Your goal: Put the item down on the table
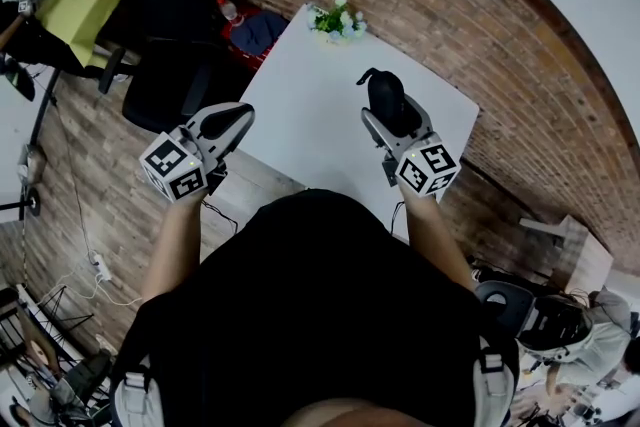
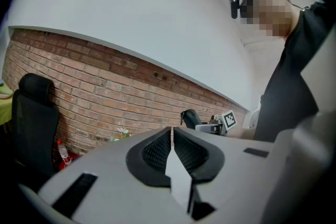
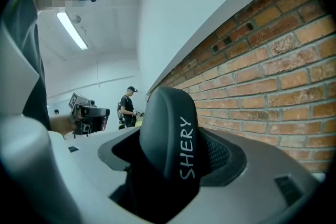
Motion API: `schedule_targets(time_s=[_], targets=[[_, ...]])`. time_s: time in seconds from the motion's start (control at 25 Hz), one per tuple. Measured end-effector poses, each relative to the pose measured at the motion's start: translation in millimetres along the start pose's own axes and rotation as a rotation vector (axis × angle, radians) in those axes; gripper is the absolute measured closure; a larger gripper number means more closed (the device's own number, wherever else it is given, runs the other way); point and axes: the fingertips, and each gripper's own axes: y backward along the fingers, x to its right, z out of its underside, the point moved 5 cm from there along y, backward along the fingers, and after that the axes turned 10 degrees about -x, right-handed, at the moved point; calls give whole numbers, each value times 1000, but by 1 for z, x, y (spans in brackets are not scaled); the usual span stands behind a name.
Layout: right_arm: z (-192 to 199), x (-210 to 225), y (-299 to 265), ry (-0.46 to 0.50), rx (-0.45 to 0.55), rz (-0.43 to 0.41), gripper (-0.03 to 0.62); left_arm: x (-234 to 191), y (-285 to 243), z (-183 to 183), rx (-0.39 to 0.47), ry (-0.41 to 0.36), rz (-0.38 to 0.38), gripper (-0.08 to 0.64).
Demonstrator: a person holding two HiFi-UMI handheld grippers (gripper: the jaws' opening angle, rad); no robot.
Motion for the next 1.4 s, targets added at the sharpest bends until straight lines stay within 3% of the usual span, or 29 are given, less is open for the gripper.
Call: schedule_targets(time_s=[1.4], targets=[[12,48,10,-47,-6,-35,244,16,-69,-22,-62,-18,20,535]])
